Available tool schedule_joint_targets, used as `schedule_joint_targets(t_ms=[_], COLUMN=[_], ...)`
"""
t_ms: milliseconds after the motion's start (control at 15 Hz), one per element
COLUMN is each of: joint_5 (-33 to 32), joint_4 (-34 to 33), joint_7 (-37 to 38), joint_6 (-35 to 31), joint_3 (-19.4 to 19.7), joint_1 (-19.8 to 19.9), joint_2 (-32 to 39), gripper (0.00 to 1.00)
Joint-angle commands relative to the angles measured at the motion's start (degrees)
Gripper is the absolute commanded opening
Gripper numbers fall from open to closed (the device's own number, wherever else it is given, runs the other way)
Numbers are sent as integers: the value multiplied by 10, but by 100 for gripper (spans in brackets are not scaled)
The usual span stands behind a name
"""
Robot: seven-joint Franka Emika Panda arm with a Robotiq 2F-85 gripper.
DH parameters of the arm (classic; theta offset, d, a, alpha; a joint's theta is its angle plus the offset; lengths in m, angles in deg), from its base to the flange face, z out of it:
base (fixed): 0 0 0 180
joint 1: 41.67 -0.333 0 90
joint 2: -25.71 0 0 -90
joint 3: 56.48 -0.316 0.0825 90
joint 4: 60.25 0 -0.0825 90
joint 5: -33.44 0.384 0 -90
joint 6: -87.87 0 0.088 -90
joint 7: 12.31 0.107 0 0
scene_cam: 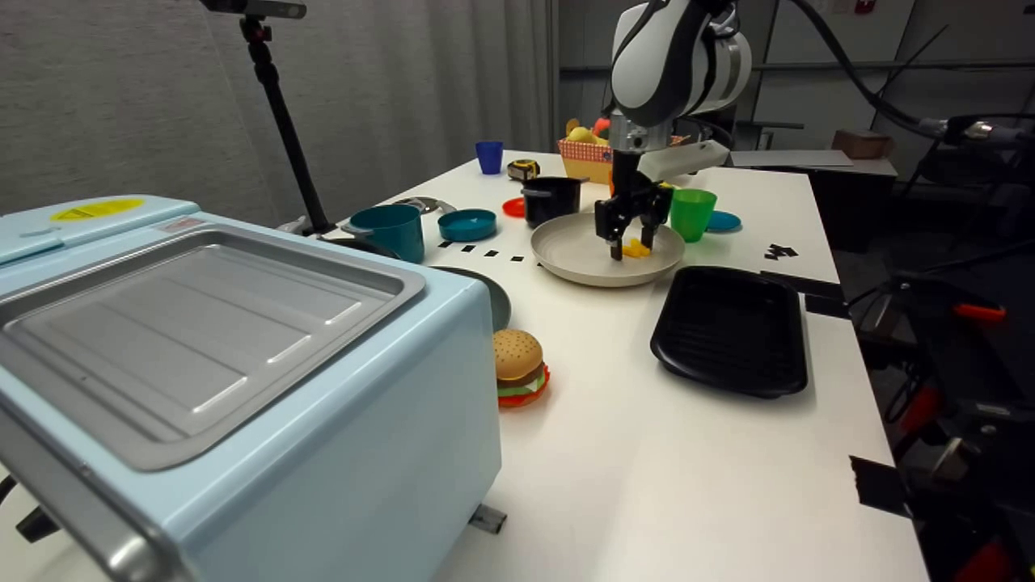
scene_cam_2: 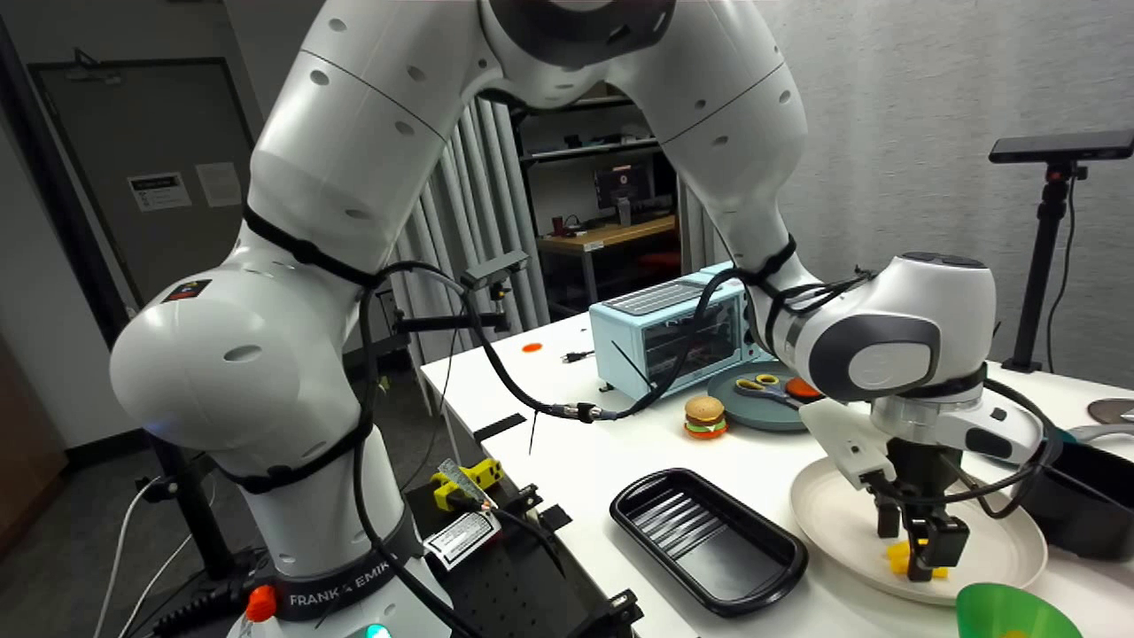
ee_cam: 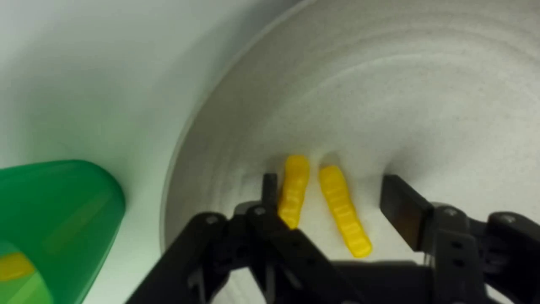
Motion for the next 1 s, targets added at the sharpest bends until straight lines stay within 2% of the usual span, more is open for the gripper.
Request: schedule_joint_targets(t_ms=[0, 67, 133, 200, 267, 400, 667, 933], joint_5=[-3, -4, -5, -6, -6, -7, -8, -14], joint_4=[5, 5, 4, 4, 4, 4, 3, 7], joint_7=[-3, -2, -1, -1, -2, -2, -3, 0], joint_6=[-16, -16, -16, -16, -16, -17, -17, -15], joint_3=[9, 11, 14, 15, 15, 18, 18, 23], joint_1=[1, 0, -1, -1, 1, 0, -2, -6], joint_2=[-4, -5, -5, -5, -4, -4, -6, -13], gripper=[35, 52, 62, 67, 33, 35, 4, 7])
